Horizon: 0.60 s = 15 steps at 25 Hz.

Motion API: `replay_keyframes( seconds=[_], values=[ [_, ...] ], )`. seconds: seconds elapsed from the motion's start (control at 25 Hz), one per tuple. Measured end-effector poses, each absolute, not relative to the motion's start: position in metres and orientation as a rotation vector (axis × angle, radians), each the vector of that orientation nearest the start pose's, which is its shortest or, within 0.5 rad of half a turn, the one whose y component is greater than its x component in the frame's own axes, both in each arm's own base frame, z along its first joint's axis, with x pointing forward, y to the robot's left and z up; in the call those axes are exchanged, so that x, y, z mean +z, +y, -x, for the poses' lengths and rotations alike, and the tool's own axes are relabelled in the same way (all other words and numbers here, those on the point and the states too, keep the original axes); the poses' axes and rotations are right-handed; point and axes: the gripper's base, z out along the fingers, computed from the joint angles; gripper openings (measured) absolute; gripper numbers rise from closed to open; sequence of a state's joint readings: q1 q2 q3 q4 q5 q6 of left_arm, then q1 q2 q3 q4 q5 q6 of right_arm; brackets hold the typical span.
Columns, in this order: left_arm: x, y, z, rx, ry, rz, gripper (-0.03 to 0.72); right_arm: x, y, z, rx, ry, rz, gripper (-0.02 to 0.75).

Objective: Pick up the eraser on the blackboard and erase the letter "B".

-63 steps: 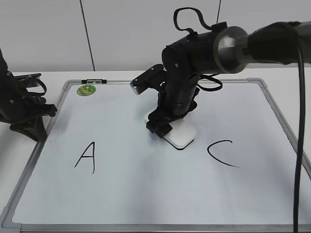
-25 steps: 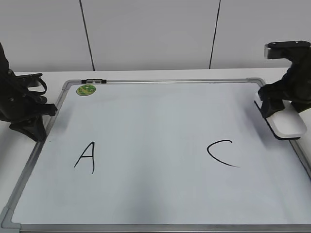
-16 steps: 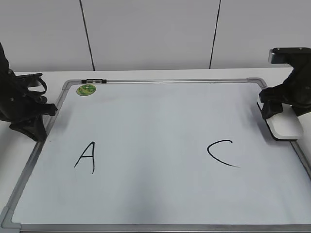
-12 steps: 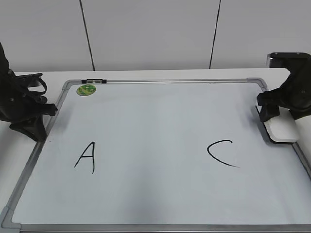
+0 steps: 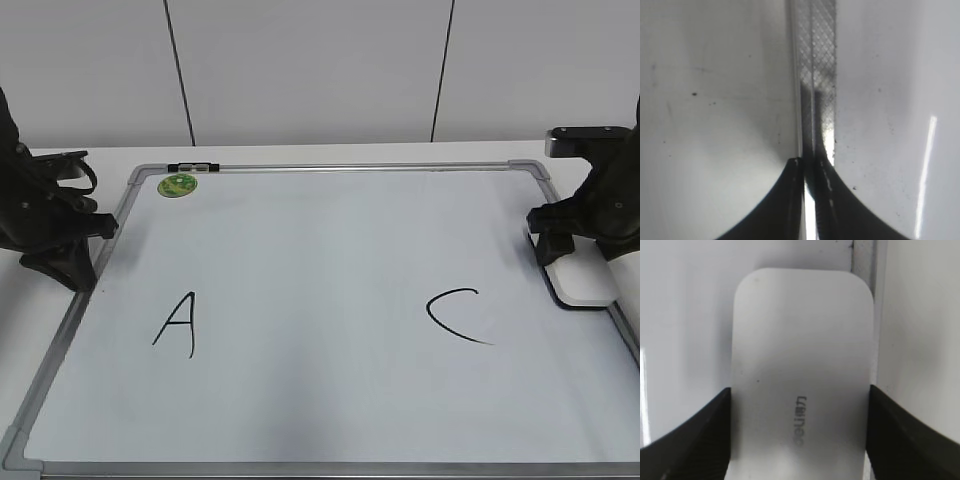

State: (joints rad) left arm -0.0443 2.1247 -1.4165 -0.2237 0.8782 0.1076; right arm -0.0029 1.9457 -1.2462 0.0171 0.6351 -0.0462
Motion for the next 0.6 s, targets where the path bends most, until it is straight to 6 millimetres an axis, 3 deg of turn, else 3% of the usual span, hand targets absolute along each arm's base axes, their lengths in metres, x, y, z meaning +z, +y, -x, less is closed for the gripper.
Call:
replay_keyframes(
  seconds=[0.28, 0.6],
  values=[
    [0.1255, -0.0346, -0.4043, -0.265, 3.054, -0.029, 0.046, 0.1597, -0.0005, -0.3875, 0.001, 2.800, 0.043, 0.545],
    [0.1255, -0.0346, -0.4043, -0.265, 3.054, -0.029, 0.047, 0.1597, -0.0003, -0.3875, 0.005, 2.801, 0.039, 0.606]
  ],
)
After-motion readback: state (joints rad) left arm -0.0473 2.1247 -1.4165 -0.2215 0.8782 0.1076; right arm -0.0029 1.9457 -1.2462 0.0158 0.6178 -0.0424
